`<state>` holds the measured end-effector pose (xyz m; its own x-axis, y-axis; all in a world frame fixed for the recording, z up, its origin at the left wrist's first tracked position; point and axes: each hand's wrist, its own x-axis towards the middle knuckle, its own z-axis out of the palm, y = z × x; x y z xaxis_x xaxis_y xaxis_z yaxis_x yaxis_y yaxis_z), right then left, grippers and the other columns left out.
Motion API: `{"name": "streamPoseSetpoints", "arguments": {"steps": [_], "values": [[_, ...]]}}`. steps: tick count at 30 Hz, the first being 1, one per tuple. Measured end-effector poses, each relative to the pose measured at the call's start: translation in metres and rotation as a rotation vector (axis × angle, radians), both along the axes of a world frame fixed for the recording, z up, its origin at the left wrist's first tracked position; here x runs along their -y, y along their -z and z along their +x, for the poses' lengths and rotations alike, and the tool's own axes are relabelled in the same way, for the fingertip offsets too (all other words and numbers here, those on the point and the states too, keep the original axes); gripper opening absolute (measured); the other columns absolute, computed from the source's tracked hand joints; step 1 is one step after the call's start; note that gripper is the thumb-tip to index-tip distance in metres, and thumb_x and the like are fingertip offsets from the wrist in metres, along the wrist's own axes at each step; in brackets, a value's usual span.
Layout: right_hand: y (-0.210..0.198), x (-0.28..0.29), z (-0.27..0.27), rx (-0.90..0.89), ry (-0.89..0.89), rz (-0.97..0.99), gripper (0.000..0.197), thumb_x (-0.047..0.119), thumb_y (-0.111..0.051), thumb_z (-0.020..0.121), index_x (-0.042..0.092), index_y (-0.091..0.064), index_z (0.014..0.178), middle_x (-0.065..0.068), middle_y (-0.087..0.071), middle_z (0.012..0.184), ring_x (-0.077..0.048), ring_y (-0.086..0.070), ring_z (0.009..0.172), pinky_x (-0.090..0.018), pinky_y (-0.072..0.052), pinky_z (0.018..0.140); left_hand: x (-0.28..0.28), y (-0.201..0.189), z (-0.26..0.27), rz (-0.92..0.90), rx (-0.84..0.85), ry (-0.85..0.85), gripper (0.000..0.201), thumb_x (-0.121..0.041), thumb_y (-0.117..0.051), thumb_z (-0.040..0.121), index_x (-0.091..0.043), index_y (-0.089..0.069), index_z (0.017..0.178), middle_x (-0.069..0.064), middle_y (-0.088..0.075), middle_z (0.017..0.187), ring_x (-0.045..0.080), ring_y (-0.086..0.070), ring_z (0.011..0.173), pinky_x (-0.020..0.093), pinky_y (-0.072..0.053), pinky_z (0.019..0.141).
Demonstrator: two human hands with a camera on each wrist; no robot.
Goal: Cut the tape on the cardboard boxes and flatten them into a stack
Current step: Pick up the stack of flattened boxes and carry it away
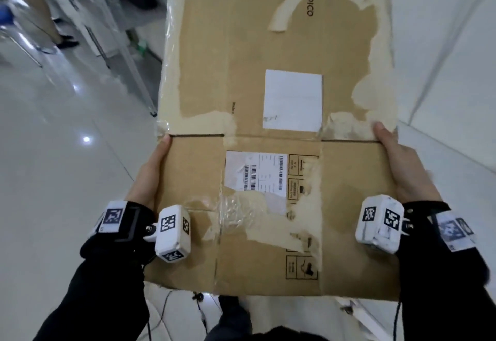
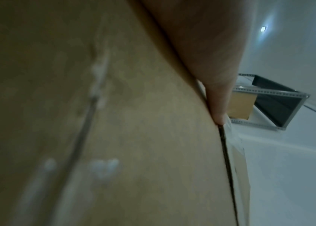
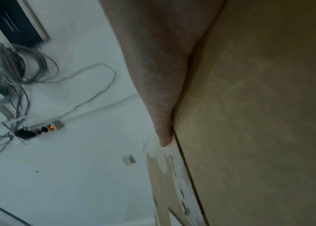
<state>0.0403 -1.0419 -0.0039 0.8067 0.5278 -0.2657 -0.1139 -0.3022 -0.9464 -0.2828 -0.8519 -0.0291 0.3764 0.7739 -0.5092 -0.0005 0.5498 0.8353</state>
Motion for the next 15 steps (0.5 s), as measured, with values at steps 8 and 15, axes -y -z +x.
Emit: {"name": "streamPoseSetpoints", "arguments": {"steps": [8,15], "values": [[-0.012,-0.196,-0.051,-0.01,-0.123,0.03,0.038,0.056,-0.064,0.079,0.019,-0.066,0.086,0.002,-0.07,0.085,-0.008,-0.066,0.073,-0.022,-0.048,0.057,-0.141,-0.005,-0.073,0.04,-0.014,-0.152,0.058,-0.07,-0.054,0.077,-0.026,-0.067,0.113,0.009,-0.073,0.102,0.024,-0.072,0.082,0.038,-0.054,0.071],[0.011,-0.342,-0.068,-0.065,-0.194,0.028,0.037,0.055,-0.063,0.08,0.018,-0.065,0.083,-0.001,-0.07,0.086,-0.014,-0.067,0.078,-0.027,-0.05,0.064,-0.278,0.012,-0.101,0.014,-0.013,-0.168,0.062,-0.071,-0.053,0.077,-0.024,-0.066,0.116,0.01,-0.072,0.104,0.024,-0.072,0.086,0.038,-0.054,0.071]]}}
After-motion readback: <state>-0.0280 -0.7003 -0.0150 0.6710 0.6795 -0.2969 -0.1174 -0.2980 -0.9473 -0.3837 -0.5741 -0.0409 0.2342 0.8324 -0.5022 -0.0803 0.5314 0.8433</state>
